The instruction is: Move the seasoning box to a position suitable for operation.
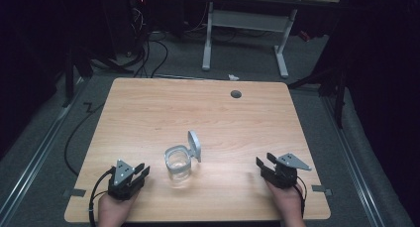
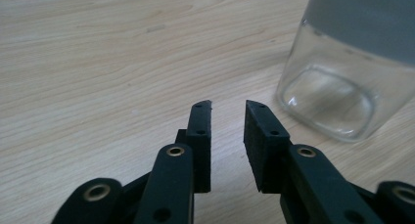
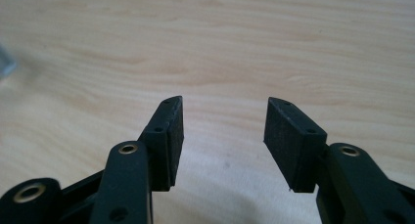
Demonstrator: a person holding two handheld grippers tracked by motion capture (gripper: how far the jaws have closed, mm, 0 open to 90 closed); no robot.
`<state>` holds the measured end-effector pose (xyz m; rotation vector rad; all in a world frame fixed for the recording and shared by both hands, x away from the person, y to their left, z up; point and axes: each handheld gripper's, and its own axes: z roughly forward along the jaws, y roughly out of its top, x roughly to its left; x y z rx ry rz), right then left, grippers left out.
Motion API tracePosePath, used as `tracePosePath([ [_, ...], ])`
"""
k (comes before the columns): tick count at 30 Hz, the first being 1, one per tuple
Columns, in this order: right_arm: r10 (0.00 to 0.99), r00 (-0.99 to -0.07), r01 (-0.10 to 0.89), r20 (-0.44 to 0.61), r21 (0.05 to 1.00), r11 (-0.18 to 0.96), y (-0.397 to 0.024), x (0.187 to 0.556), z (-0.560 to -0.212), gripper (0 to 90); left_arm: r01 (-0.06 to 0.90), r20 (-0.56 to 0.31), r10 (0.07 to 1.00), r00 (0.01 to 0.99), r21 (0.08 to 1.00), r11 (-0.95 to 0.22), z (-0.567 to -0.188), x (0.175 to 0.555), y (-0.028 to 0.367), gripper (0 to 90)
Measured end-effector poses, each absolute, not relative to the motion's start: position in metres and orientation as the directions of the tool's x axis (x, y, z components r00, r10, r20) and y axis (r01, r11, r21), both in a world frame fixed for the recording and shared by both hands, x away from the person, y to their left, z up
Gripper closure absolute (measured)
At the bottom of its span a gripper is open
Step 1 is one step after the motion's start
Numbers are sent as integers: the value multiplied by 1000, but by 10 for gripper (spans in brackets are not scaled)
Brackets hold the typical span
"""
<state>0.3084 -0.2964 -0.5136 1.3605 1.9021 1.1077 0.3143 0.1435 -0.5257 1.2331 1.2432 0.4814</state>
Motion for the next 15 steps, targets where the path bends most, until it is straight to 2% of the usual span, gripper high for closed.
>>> tracePosePath([
  [8, 941, -334, 510, 49, 849, 137, -301, 301, -519, 509, 332, -435, 818, 376, 887, 320, -526, 317, 133, 813],
  [15, 941, -336, 497, 36, 855, 145, -300, 298, -519, 509, 353, -478, 786, 392, 867, 351, -522, 316, 128, 894],
])
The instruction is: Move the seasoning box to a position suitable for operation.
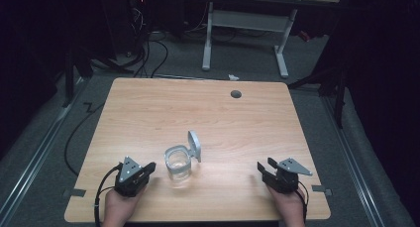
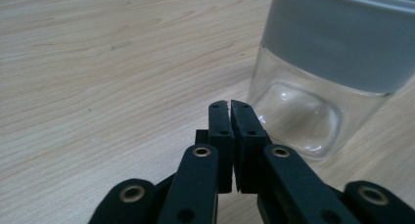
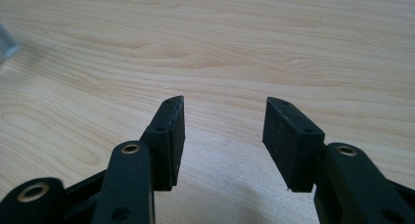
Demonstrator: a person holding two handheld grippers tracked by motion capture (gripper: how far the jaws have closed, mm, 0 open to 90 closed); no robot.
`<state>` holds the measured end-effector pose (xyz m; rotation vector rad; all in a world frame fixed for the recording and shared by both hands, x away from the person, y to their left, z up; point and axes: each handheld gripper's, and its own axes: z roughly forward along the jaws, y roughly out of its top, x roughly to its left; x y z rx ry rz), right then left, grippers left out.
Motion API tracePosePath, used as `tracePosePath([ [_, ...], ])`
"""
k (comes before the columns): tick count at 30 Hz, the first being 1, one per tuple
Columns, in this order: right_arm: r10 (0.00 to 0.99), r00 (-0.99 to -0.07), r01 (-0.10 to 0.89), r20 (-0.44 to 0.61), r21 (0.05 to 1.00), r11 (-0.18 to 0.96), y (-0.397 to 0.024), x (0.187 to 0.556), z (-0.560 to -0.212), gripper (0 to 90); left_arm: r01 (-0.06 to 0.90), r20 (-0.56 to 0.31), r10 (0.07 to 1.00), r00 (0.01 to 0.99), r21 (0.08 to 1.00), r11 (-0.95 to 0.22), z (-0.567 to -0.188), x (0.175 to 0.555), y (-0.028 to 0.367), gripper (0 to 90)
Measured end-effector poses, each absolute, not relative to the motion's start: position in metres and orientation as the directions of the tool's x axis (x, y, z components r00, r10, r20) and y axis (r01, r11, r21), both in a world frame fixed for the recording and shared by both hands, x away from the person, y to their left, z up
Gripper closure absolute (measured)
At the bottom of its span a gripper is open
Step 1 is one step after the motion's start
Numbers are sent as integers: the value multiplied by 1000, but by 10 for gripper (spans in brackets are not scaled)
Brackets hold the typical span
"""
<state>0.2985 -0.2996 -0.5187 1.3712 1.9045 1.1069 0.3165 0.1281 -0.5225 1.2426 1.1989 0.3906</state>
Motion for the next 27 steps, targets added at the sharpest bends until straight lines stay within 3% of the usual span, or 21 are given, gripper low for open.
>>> tracePosePath([
  [13, 922, -387, 477, -16, 852, 215, -286, 303, -521, 511, 364, -436, 777, 455, 887, 284, -526, 303, 104, 900],
  [27, 926, -376, 485, 8, 854, 189, -289, 303, -521, 508, 376, -451, 755, 475, 880, 290, -524, 298, 95, 900],
])
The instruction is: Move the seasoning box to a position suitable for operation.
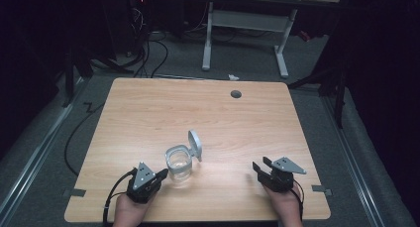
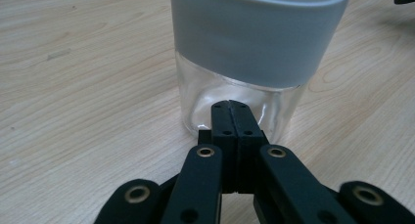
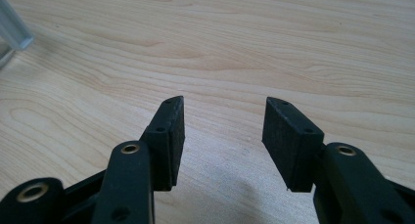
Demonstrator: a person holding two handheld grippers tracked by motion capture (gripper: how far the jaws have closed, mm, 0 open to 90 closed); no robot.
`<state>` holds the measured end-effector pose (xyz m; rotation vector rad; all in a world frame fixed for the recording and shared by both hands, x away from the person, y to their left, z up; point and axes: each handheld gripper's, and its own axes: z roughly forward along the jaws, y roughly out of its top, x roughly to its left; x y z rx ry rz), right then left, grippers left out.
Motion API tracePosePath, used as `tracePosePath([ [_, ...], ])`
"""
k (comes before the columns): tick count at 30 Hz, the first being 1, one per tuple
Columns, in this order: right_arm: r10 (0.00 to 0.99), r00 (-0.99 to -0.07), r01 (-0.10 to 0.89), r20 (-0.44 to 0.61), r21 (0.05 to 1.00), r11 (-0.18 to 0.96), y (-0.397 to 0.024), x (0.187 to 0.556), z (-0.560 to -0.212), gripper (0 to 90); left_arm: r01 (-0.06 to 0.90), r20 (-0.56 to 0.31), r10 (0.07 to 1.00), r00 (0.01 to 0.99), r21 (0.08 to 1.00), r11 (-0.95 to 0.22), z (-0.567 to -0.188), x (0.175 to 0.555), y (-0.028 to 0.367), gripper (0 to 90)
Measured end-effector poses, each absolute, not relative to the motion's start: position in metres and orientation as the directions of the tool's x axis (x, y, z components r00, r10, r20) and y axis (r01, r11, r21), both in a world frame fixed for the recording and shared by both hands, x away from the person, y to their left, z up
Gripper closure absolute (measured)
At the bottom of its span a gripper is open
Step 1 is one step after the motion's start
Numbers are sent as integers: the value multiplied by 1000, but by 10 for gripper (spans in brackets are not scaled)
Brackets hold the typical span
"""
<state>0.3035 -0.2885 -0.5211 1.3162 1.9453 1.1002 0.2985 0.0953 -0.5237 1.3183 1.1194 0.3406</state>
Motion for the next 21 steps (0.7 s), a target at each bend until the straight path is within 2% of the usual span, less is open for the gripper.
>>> tracePosePath([
  [21, 927, -374, 489, 13, 852, 185, -292, 303, -523, 535, 396, -464, 707, 534, 876, 276, -520, 293, 58, 900],
])
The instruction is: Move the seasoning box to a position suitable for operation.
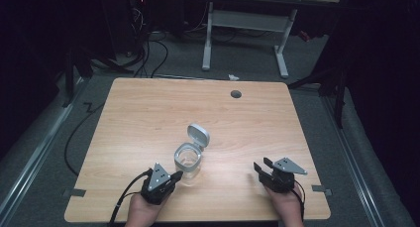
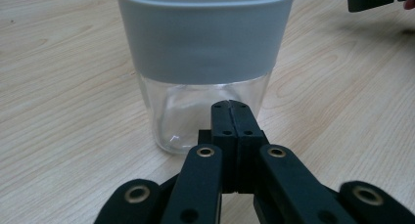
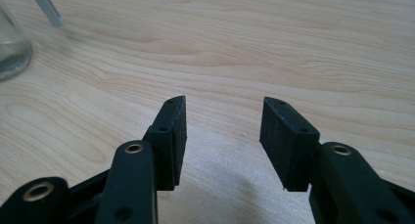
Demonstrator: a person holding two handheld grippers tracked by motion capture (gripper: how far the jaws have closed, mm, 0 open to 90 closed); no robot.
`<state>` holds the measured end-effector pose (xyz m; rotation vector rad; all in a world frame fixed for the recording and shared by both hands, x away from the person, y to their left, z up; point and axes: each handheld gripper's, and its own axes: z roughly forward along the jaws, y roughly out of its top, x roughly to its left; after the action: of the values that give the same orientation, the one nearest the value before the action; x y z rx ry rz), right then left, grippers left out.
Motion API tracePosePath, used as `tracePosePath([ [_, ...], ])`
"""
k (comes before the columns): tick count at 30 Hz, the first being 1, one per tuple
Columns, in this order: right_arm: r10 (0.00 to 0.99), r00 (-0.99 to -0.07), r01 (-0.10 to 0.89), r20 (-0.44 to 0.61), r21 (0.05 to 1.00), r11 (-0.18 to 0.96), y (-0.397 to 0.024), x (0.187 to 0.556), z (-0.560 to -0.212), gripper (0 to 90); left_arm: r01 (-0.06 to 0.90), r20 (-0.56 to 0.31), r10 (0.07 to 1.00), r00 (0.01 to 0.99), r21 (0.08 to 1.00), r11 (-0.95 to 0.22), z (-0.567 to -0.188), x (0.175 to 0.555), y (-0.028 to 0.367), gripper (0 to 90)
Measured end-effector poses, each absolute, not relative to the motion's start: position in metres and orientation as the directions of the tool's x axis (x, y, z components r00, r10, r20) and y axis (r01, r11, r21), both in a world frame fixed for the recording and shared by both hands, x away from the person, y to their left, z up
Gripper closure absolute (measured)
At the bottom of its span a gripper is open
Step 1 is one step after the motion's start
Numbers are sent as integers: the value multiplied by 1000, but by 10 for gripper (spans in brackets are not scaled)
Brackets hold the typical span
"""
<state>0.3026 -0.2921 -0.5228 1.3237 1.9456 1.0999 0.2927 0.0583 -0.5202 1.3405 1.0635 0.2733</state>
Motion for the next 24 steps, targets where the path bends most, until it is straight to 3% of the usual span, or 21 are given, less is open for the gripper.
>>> tracePosePath([
  [13, 930, -367, 493, 31, 854, 167, -292, 305, -523, 538, 405, -462, 673, 577, 878, 255, -521, 301, 33, 900],
  [24, 927, -374, 477, 30, 863, 165, -292, 299, -519, 552, 368, -452, 724, 521, 884, 287, -518, 295, 75, 900],
])
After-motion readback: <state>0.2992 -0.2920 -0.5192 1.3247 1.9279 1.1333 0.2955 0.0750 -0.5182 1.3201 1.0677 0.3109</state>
